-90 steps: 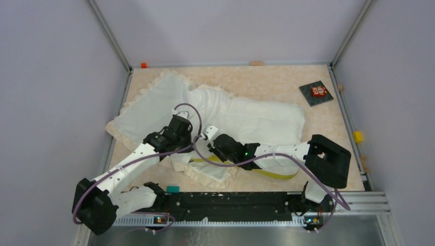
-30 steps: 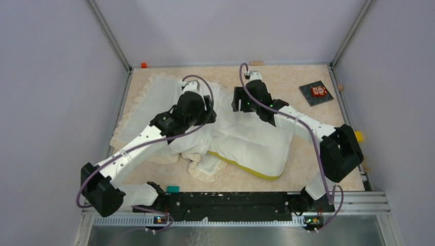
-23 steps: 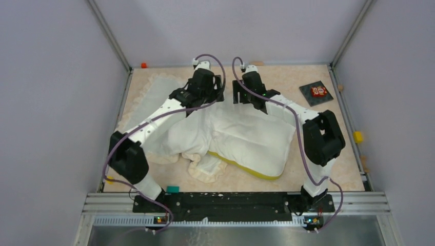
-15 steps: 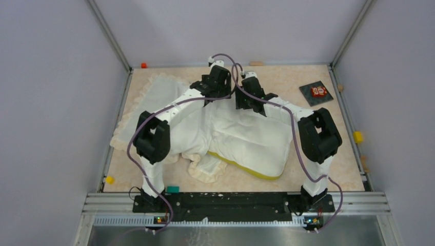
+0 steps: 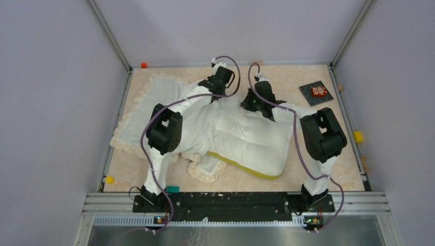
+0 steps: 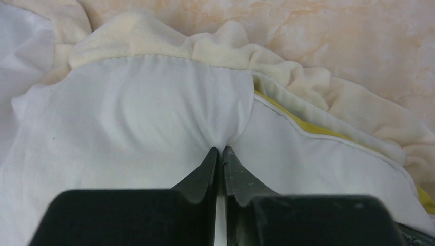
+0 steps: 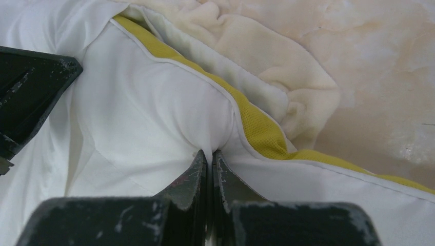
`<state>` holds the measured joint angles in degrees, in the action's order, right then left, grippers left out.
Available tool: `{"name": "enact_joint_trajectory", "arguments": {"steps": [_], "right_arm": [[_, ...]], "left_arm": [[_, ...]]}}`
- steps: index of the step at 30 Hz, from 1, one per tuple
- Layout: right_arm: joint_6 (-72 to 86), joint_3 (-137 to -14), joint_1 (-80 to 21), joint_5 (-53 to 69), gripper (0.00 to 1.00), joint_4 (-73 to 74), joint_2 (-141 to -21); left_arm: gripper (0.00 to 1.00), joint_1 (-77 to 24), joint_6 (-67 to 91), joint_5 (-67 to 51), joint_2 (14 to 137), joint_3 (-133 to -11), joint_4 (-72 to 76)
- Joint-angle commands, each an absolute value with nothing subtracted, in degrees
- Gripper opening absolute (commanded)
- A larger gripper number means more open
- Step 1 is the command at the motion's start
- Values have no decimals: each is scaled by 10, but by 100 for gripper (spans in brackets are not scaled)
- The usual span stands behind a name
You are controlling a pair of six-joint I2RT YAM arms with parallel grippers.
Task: Put the pillow into the pillowcase
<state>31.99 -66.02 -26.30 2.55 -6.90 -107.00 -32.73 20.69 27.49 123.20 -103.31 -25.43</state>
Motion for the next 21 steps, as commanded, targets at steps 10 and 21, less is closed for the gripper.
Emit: {"name": "enact_joint_trajectory", "arguments": {"steps": [10,21], "right_arm": [[421,-753,-267,142,0,-79,-1039],[466,-739,-267,128,0,-93,-1061]], "left_arm": [[0,-377,180,57,1090,-1019,-152],[0,-371,258,29,1056,-931,-138]]}}
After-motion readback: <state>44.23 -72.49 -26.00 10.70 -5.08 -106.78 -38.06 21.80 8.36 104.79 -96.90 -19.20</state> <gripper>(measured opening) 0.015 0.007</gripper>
